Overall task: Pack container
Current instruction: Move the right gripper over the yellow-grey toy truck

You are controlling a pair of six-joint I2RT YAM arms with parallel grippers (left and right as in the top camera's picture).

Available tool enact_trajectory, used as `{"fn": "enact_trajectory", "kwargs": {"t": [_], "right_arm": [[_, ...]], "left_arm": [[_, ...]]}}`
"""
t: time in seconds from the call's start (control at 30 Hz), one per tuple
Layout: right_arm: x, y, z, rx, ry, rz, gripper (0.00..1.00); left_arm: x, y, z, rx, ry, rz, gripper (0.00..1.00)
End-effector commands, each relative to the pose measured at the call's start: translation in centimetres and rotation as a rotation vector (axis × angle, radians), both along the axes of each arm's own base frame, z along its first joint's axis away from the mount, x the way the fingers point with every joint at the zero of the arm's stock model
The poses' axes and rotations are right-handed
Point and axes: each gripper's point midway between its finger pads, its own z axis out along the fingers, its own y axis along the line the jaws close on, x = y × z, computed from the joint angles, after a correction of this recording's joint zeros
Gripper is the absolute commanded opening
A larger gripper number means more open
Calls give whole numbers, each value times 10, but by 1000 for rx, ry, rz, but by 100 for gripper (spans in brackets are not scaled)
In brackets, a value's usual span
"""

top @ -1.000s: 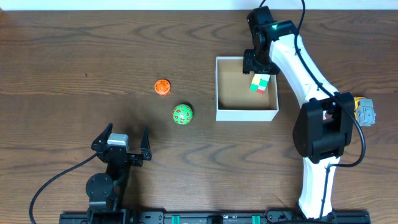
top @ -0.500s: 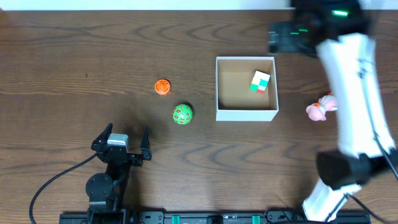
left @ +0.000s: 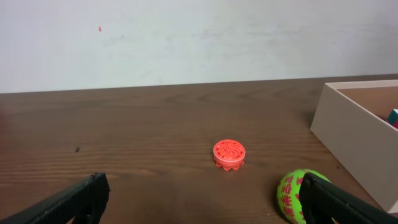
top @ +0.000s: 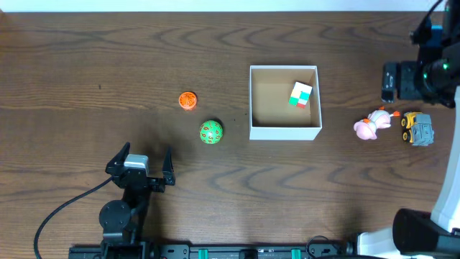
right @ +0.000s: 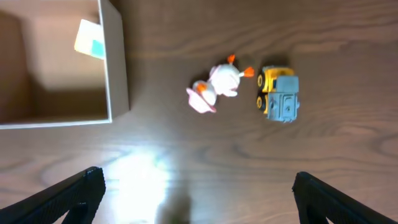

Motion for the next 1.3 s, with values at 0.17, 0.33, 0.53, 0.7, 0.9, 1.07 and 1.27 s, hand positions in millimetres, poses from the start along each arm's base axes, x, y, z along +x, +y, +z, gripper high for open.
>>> {"fn": "enact_trajectory", "kwargs": {"t": [0.17, 0.33, 0.53, 0.7, 0.9, 1.07, 1.27], "right_arm": [[1, -80, -44, -150, 55, -133, 99], [5, -100, -50, -160, 26, -186, 99], [11, -121, -85, -139, 27, -84, 99], [0, -134, -135, -102, 69, -12, 99], [-11, -130, -175, -45, 85, 136, 99], [-11, -142, -184, -73, 73, 151, 99], [-2, -165, -189, -104, 33, 110, 99]], "left_arm": [[-1, -1, -15, 11, 43, -9, 98], [-1, -1, -15, 11, 43, -9, 98], [-1, -1, -15, 11, 43, -9, 98], [-1, -1, -15, 11, 43, -9, 98], [-1, -1, -15, 11, 43, -9, 98], [-1, -1, -15, 11, 43, -9, 98], [-1, -1, -15, 11, 43, -9, 98]]}}
